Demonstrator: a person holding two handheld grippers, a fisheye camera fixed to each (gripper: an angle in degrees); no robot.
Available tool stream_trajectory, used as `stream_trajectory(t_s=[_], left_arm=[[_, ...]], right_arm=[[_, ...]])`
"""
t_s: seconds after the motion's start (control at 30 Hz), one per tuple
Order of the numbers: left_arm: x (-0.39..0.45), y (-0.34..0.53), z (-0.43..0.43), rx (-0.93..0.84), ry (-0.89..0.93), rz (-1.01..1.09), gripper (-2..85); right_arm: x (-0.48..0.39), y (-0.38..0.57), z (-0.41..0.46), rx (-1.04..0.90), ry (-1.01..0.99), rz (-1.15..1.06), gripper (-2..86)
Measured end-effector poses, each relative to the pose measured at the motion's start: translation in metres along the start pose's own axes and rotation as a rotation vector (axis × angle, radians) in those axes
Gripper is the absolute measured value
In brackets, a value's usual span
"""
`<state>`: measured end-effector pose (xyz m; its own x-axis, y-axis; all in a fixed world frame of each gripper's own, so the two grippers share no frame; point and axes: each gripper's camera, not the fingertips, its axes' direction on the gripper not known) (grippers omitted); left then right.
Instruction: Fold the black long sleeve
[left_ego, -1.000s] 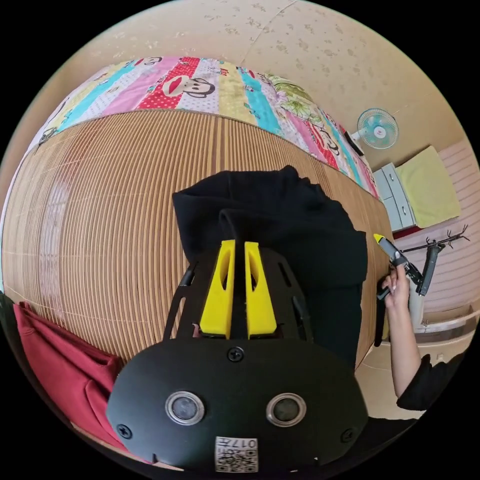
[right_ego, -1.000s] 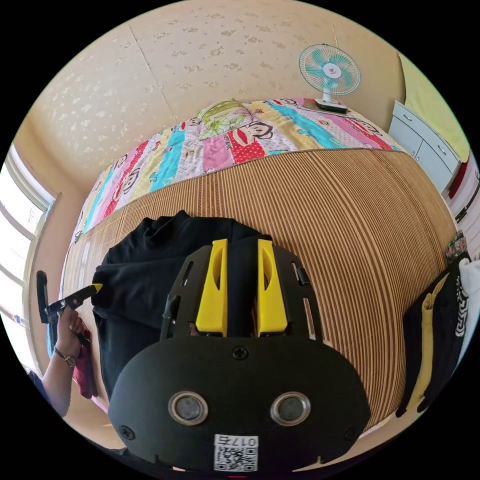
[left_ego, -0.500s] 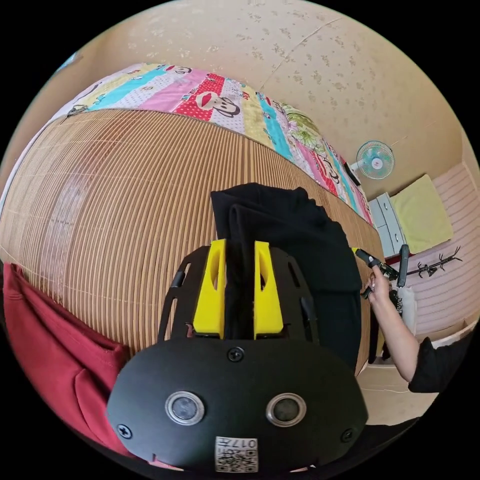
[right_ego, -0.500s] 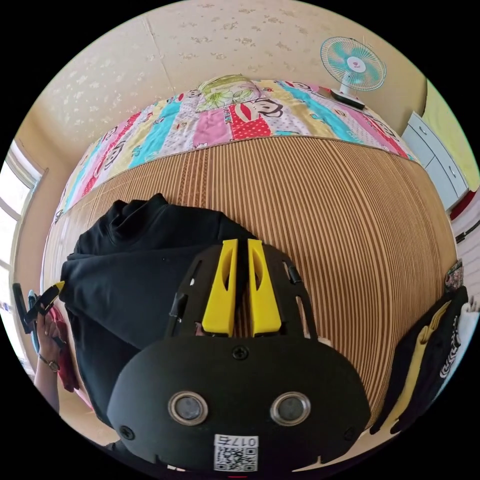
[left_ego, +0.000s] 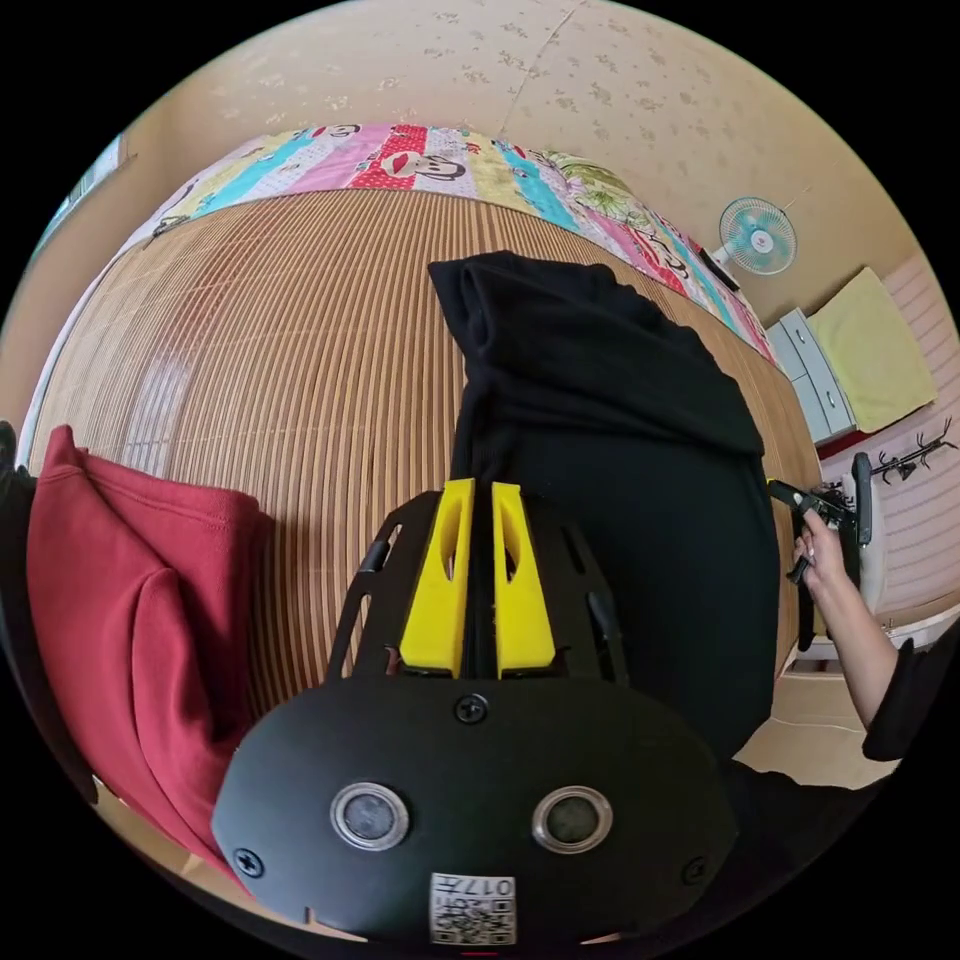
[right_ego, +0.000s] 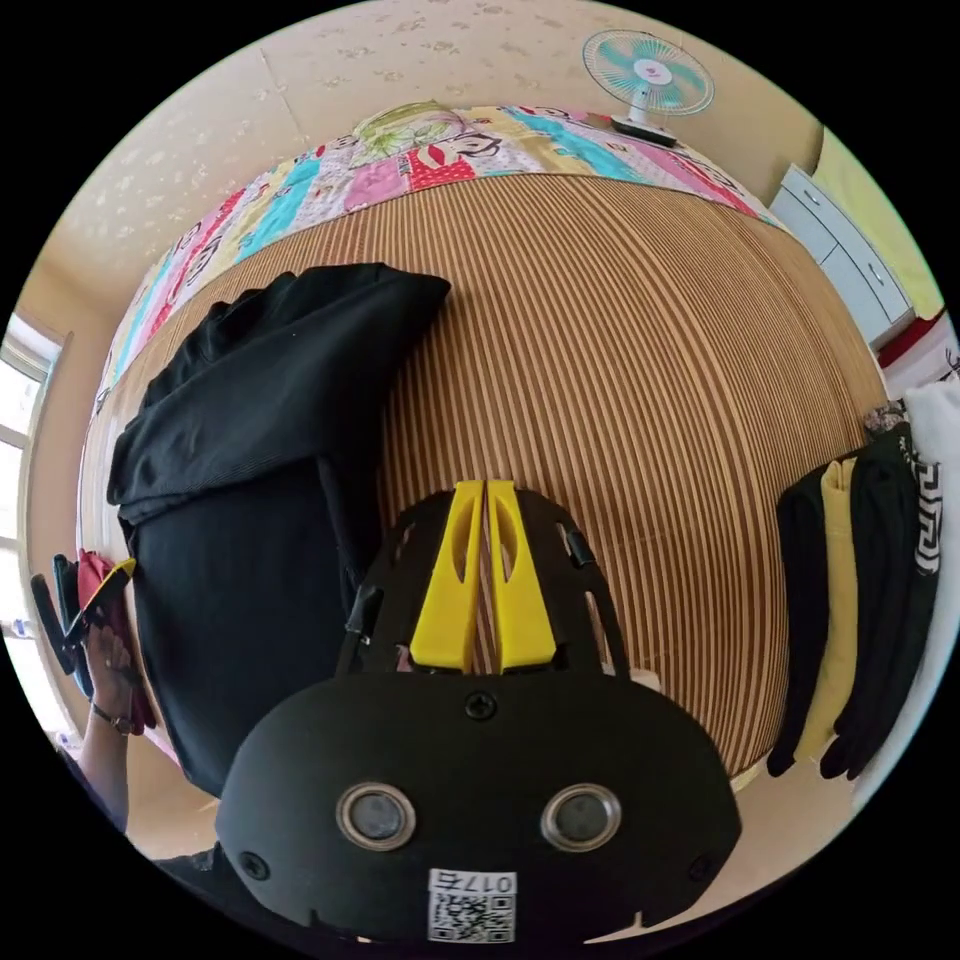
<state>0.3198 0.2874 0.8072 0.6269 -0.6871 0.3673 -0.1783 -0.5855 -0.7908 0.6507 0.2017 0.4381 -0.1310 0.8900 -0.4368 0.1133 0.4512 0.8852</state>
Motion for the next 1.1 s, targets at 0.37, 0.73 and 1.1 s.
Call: stream_trajectory(t_s=[0.37, 0.73, 1.1], left_arm=[[-0.041, 0.1, -0.056, -0.244, 0.211, -0.1, 10.6], [-0.022, 0.197, -0.081, -0.526, 0.186, -0.041, 7.9], [-0.063, 0.192, -0.137, -0.484, 0.498, -0.211, 2.3]], right_arm=[[-0.003, 0.089, -0.13, -0.267, -0.463, -0.2, 9.3], [-0.02, 0.19, -0.211, -0.518, -0.529, -0.118, 11.2], [-0.046, 0.204, -0.298, -0.534, -0.591, -0.024, 8.2]])
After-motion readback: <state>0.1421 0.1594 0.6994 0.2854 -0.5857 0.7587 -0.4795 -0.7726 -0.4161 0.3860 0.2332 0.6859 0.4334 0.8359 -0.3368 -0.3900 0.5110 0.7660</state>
